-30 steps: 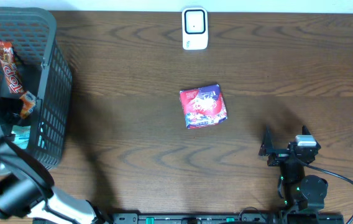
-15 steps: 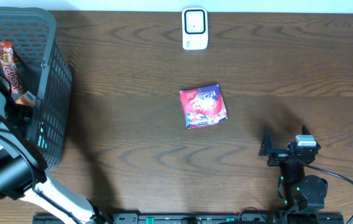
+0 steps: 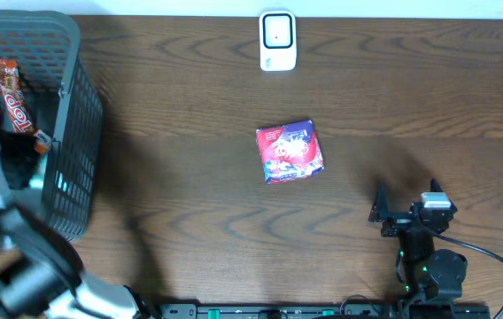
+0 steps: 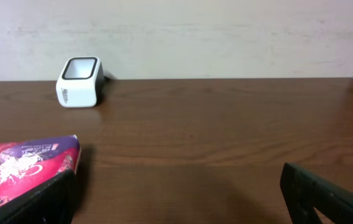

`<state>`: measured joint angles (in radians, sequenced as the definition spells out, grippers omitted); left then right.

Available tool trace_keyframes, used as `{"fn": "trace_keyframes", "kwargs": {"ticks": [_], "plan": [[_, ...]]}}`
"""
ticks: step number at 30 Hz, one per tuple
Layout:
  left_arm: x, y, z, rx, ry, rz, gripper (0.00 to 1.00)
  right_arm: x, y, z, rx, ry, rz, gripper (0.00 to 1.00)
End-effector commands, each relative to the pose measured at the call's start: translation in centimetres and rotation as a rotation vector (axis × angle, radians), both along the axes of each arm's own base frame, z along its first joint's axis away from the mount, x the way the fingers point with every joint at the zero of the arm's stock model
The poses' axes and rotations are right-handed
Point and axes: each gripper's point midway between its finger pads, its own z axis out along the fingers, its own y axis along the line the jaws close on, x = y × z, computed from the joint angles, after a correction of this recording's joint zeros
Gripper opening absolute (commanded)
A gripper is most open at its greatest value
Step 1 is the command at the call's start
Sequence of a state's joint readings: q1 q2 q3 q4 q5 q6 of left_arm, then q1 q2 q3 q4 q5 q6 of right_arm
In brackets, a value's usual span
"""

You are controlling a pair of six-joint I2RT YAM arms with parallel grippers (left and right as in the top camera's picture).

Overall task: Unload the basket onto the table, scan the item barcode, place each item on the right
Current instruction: 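Grasp the mint-green tissue pack with the left gripper and lift, then carry the green pack to the scanner and drop it beside the bag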

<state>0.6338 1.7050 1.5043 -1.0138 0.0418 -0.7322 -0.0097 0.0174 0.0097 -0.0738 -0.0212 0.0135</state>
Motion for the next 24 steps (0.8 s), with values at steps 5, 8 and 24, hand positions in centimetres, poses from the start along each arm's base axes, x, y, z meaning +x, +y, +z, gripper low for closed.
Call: {"fn": "trace_keyframes", "kwargs": {"ticks": [5,8,24], "plan": [[-2.3,-5.3,24.5,0.405,-0.698,-0.137,0.07,0.0,0.0,-0.1,-0.012,0.001,-0.001,0.99],[-4.0,-9.4,30.3,0.530,-0.880,-0.249,0.07,0.0,0.0,-0.1,-0.012,0.001,-0.001,0.99],[2.8,-36.3,21.1,0.328,-0.767,-1.471,0.07,0.0,0.0,-0.1,-0.012,0.001,-0.001,0.99]]}}
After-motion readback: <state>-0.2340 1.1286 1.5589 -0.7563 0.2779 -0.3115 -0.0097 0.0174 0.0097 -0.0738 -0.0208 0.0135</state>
